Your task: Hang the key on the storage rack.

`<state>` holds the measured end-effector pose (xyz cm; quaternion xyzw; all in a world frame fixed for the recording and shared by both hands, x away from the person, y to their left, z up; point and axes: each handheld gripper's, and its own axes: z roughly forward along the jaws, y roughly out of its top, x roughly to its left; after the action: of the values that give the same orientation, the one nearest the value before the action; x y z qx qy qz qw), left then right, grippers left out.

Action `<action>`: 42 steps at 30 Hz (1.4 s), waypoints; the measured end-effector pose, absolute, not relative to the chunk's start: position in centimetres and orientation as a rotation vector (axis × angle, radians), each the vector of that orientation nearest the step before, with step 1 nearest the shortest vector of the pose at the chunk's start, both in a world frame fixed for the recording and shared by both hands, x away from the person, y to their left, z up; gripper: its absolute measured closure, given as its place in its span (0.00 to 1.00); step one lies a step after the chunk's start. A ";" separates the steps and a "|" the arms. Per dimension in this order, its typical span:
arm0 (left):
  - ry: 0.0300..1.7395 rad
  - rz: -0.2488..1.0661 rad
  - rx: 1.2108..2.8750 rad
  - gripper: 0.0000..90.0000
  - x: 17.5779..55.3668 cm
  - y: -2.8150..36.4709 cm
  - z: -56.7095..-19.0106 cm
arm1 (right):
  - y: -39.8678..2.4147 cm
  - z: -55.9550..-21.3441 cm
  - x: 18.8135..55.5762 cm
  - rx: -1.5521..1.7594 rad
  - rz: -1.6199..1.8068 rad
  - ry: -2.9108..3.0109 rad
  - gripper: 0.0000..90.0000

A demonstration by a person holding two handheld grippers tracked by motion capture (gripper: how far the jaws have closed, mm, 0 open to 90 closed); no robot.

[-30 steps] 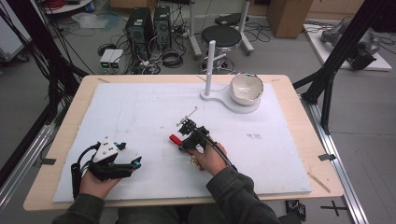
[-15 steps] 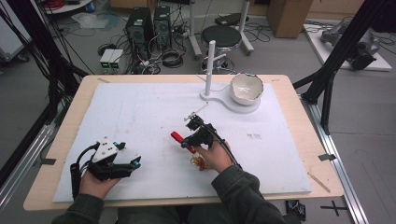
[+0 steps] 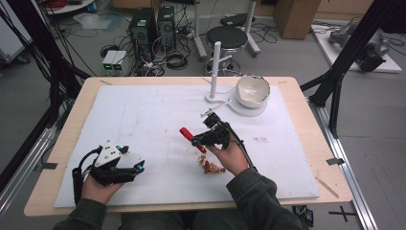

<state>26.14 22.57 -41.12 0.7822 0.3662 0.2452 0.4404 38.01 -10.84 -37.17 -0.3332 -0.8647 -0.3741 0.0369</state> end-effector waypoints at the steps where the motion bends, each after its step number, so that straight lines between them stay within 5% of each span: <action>1: 0.909 0.610 1.943 0.26 26.1 22.6 -41.1 | -10.9 -37.0 38.0 -1.024 -1.156 -2.653 0.83; 42: 0.908 0.614 1.937 0.26 26.1 22.6 -41.1 | -13.6 -31.7 37.6 -0.985 -1.420 -2.578 0.83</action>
<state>26.05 22.55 -41.07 0.7807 0.3660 0.2473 0.4421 37.56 -13.63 -31.69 -0.3174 -0.8305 -0.4574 0.0191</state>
